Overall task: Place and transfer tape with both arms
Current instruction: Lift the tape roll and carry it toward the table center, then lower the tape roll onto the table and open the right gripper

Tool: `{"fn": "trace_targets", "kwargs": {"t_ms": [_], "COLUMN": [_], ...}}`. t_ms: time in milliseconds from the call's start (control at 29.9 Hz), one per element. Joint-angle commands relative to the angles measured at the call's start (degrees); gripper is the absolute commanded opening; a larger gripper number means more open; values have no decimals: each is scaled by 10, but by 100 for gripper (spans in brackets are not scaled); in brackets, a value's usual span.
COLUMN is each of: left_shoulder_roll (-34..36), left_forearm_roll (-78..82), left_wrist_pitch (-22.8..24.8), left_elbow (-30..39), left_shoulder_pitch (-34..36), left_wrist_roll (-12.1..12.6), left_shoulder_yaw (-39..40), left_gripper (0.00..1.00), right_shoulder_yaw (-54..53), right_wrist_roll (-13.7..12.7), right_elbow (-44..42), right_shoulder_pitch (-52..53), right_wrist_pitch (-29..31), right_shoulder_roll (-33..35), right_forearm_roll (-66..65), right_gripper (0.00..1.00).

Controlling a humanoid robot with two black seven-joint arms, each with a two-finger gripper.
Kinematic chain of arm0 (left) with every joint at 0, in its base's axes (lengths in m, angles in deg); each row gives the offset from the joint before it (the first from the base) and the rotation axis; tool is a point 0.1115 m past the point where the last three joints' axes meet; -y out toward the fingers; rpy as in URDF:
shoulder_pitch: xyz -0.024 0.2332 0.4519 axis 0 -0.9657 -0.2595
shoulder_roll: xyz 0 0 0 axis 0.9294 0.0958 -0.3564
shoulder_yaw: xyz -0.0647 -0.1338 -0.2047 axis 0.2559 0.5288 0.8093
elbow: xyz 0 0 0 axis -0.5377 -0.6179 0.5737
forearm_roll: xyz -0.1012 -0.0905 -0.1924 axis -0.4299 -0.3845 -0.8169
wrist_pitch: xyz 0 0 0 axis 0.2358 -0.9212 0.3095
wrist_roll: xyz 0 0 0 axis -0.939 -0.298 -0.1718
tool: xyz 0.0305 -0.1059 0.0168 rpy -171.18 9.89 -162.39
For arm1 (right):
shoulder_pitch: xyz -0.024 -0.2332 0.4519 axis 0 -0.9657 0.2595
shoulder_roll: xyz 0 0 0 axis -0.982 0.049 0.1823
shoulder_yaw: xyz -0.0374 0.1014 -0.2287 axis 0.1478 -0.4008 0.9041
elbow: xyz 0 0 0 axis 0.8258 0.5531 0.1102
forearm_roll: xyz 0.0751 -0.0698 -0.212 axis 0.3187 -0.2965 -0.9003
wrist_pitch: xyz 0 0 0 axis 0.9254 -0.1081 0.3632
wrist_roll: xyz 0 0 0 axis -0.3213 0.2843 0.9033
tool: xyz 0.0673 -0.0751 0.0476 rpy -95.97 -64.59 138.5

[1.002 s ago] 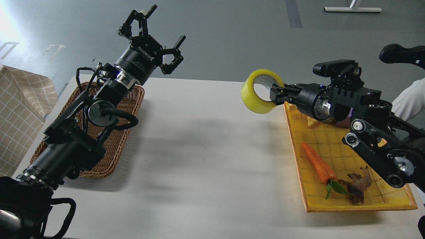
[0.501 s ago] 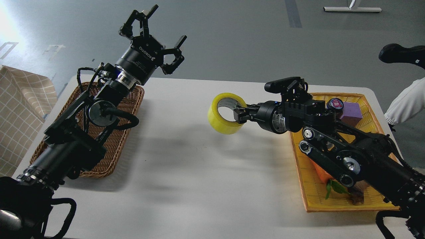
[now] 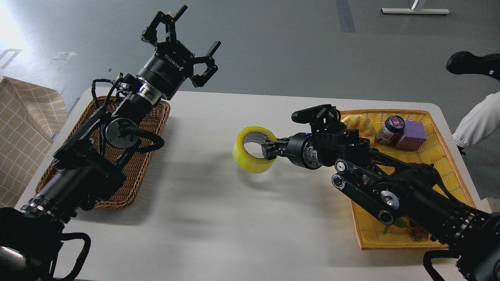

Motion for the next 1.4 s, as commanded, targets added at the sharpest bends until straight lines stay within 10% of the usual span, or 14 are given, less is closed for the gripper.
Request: {"fn": "trace_targets", "kwargs": {"t_ms": [0, 1370], "left_shoulder_roll": [0, -10], "left_forearm_roll": [0, -1], "left_wrist_pitch": [0, 0], "left_elbow": [0, 0], "left_shoulder_pitch": [0, 1], "left_wrist_roll": [0, 0], "left_shoulder_yaw": [1, 1], "left_gripper": [98, 98], "right_shoulder_yaw": [0, 58], "right_wrist_roll": [1, 1], "right_elbow": [-15, -63], "right_shoulder_pitch": [0, 24], "right_wrist_pitch": [0, 0], "right_shoulder_roll": [-8, -29], "right_forearm_roll": [0, -2], "right_gripper": [0, 0]}}
